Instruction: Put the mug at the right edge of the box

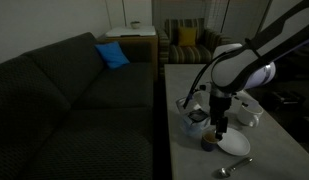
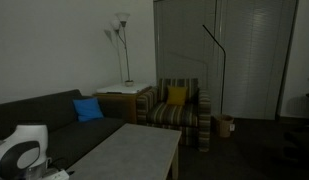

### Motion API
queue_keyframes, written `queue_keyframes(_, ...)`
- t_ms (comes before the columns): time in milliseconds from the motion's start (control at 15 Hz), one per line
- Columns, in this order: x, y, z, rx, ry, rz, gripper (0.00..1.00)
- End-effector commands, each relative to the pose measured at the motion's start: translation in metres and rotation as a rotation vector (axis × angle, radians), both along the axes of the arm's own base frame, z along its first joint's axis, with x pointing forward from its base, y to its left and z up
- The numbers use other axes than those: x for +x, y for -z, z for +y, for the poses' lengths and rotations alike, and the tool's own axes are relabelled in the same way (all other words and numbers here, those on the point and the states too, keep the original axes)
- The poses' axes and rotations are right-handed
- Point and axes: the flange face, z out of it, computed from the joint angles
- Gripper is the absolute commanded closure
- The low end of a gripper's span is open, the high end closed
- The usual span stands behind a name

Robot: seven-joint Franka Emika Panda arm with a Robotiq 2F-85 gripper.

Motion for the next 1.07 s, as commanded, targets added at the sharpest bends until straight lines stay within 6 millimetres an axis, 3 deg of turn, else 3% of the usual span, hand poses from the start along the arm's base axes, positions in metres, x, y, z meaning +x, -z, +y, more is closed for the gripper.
queue_keyframes(0, 0.003, 0.005, -0.015, -0.01, 0.043, -0.091, 0.0)
queue_keyframes(200, 0.005, 0.005, -0.024, -0.019, 0.038, -0.094, 0.0)
queue_keyframes(667, -0.007, 0.003, 0.01, 0.118, -0.04, -0.057, 0.0)
queue_keyframes(1000, -0.014, -0.002, 0.019, 0.136, -0.144, -0.052, 0.0)
